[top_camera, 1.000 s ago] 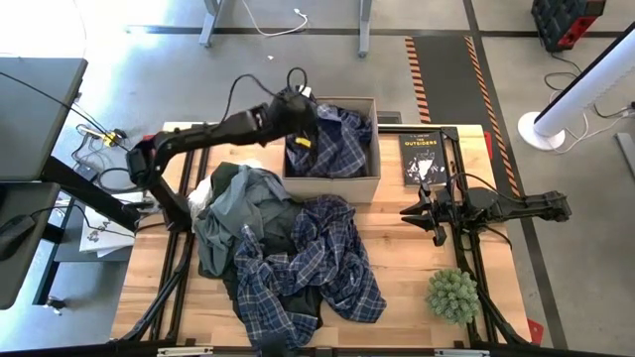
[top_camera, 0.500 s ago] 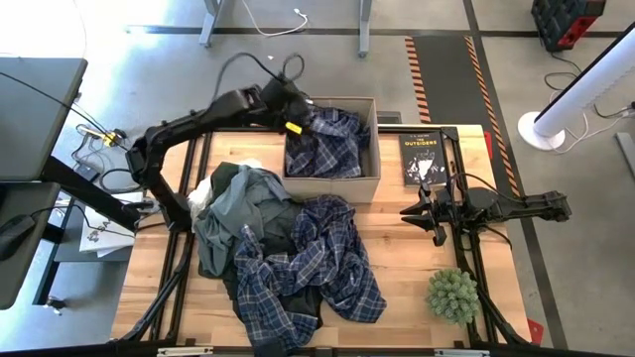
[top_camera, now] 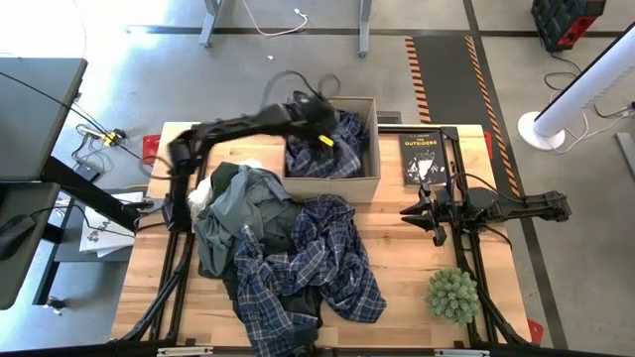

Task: Sort clothes
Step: Put the blue pattern long sleeve shirt into the laundry organizer

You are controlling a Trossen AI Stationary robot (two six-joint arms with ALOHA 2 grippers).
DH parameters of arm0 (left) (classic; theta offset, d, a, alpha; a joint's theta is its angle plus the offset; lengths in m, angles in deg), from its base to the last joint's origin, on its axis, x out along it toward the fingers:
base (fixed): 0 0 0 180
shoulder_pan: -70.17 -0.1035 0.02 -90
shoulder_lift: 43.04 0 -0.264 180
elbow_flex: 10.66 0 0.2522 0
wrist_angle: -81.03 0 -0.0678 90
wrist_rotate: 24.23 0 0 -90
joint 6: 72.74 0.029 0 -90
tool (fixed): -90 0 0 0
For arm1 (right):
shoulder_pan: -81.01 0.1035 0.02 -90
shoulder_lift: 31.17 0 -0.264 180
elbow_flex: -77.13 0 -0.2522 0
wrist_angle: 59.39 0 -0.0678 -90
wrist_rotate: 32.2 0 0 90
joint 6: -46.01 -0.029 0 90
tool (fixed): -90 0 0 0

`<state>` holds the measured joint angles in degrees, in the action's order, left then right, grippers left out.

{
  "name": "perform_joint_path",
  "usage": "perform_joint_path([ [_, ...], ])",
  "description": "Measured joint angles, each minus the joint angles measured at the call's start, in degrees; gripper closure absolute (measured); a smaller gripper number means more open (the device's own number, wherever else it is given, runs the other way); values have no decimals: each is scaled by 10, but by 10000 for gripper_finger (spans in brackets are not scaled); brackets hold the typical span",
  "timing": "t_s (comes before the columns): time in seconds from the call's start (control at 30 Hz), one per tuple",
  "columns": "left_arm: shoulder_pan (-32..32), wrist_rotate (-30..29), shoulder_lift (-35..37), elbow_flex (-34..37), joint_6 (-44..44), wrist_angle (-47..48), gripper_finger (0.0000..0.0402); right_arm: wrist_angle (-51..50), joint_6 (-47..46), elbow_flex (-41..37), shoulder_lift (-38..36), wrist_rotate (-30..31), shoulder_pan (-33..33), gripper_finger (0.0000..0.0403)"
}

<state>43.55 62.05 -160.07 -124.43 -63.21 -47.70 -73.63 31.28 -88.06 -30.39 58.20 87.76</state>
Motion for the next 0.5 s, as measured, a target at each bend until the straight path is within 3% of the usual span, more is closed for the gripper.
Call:
perform_joint_path([
  [0.13,4,11,-83,0,1,14,397,0,0,0,0,0,0,321],
  [0.23,7,18,-107,-12,12,33,398,0,0,0,0,0,0,321],
  [0.37,13,1,-92,-54,30,80,400,0,0,0,0,0,0,321],
  [0.5,29,-27,-27,-105,31,98,400,0,0,0,0,0,0,321],
])
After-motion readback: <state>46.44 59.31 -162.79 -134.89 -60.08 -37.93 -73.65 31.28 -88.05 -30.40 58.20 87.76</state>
